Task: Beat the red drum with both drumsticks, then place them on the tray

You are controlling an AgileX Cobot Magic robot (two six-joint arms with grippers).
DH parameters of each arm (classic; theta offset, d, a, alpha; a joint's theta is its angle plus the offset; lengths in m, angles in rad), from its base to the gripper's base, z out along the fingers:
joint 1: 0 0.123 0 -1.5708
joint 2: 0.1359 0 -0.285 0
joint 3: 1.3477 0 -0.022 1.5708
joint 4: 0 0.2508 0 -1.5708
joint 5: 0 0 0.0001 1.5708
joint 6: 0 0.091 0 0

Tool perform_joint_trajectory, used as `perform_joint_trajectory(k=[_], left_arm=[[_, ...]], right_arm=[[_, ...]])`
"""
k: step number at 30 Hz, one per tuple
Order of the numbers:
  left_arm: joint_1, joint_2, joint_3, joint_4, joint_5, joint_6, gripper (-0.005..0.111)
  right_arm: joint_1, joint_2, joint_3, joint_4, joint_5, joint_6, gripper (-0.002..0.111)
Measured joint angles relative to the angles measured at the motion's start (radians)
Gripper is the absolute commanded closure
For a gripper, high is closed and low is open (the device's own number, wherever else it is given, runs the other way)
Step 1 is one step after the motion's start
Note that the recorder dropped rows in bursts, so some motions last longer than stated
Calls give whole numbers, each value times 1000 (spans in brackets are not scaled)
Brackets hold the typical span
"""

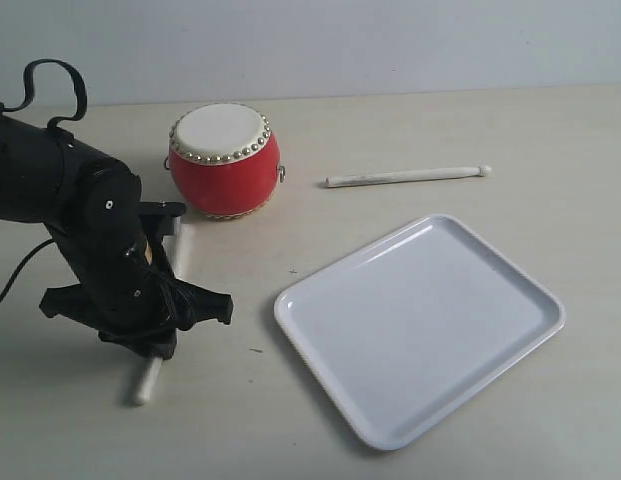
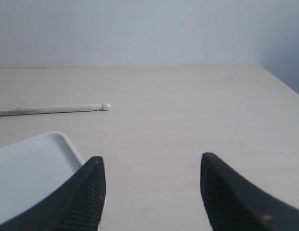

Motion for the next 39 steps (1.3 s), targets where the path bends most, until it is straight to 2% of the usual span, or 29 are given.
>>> perform_joint_trajectory(k=[10,20,27,34,39], left_arm=[[-2,-38,1,-11,2,26,107],[-4,-305,2,7,109,231,107],[-4,-463,-29,142,135,270,107],[0,-466,-140,181,135,410,107],[16,-397,-152,181,134,505,107]], right_arm=[[0,0,0,0,0,0,52],[0,0,0,0,0,0,52],[0,0,0,0,0,0,52],[0,0,0,0,0,0,52],[0,0,0,-8,-19,-7,52]])
